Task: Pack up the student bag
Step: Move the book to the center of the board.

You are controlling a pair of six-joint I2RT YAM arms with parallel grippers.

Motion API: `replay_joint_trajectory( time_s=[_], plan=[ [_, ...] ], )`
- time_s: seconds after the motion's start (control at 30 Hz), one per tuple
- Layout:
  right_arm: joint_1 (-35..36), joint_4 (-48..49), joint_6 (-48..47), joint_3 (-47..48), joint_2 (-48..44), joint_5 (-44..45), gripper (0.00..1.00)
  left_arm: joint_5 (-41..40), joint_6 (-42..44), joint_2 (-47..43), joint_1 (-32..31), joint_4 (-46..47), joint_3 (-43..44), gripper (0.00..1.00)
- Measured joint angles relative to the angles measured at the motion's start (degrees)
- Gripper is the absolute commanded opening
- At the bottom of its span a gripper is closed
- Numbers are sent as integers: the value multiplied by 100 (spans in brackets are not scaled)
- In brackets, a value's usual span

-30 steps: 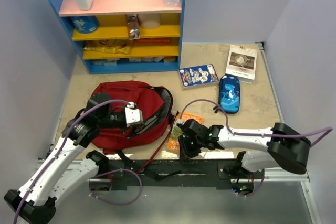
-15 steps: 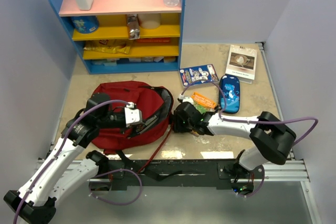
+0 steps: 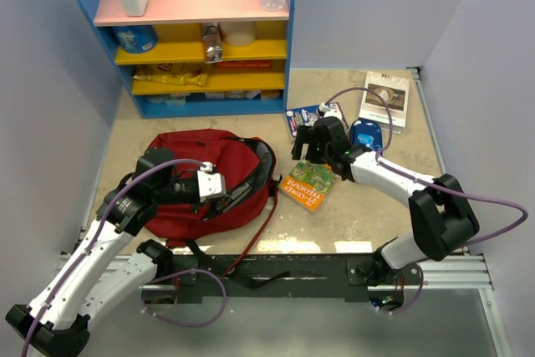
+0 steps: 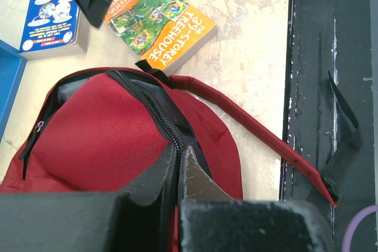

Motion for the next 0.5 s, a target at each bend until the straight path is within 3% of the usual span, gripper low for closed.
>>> replay_joint_trajectory(
  time_s=[0.23,0.5],
  plan=[
    [-756,50,-496,28,2,111,99,2,2,-4,0,-9,33,0],
    [-896,48,-660,245,767,46,99,2,22,-7,0,-31,70,0]
  ],
)
